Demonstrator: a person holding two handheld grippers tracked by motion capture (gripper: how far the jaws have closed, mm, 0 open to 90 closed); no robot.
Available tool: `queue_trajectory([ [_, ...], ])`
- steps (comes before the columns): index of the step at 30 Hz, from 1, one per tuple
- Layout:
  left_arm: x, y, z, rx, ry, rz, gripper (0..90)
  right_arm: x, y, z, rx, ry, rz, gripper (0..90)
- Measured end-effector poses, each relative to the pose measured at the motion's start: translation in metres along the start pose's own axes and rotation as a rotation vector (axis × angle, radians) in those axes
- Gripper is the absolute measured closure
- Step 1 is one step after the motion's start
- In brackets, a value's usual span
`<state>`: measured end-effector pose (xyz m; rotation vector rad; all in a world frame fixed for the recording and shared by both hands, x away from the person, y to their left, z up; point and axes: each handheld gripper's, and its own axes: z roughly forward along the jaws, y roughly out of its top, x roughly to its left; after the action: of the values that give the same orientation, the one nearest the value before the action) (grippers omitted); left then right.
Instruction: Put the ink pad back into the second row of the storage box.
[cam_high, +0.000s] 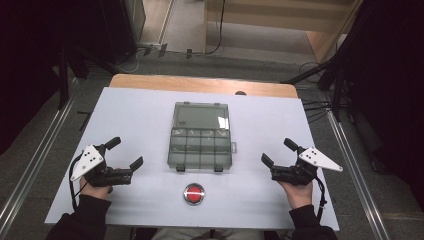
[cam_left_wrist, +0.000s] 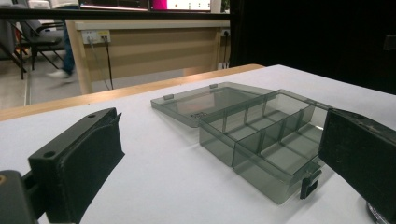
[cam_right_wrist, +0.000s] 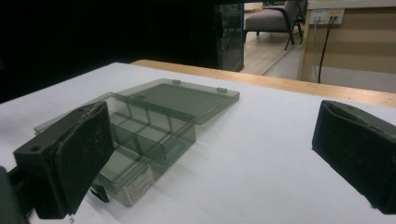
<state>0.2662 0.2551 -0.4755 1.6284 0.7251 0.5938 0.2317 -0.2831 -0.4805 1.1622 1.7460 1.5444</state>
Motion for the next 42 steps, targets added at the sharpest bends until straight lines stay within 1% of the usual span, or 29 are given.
queue_trajectory([
  [3, 0.001, 0.0, -0.001, -0.002, 0.001, 0.0, 0.0, -0.001, -0.001, -0.001, -0.001, -0.001, 0.007, 0.0],
  [10, 0.0, 0.0, 0.0, 0.007, -0.005, -0.002, 0.0, -0.001, -0.001, -0.004, 0.0, -0.014, 0.007, 0.0],
  [18, 0.0, 0.0, 0.0, 0.007, -0.008, -0.006, 0.0, -0.001, -0.005, -0.003, 0.02, -0.016, 0.0, 0.0],
  [23, 0.0, 0.0, 0.0, 0.007, -0.011, -0.008, 0.0, 0.001, -0.007, -0.002, 0.03, -0.015, 0.004, 0.0],
  [26, 0.0, 0.0, 0.0, 0.009, -0.013, -0.008, 0.0, 0.003, -0.01, 0.0, 0.044, -0.002, 0.009, 0.0],
  [27, 0.0, 0.0, 0.0, 0.009, -0.014, -0.008, 0.0, 0.005, -0.011, 0.001, 0.059, 0.004, 0.002, 0.0],
  [35, -0.001, 0.0, 0.0, 0.012, -0.016, -0.007, 0.0, 0.012, -0.015, 0.006, 0.086, 0.03, -0.017, 0.0],
  [38, -0.001, 0.0, 0.0, 0.013, -0.017, -0.008, 0.0, 0.015, -0.016, 0.008, 0.105, 0.038, -0.023, 0.0],
  [40, -0.001, 0.0, 0.0, 0.013, -0.017, -0.009, 0.0, 0.016, -0.017, 0.009, 0.116, 0.046, -0.01, 0.0],
  [42, -0.001, 0.0, 0.001, 0.014, -0.018, -0.01, 0.0, 0.019, -0.018, 0.011, 0.126, 0.06, -0.007, 0.0],
])
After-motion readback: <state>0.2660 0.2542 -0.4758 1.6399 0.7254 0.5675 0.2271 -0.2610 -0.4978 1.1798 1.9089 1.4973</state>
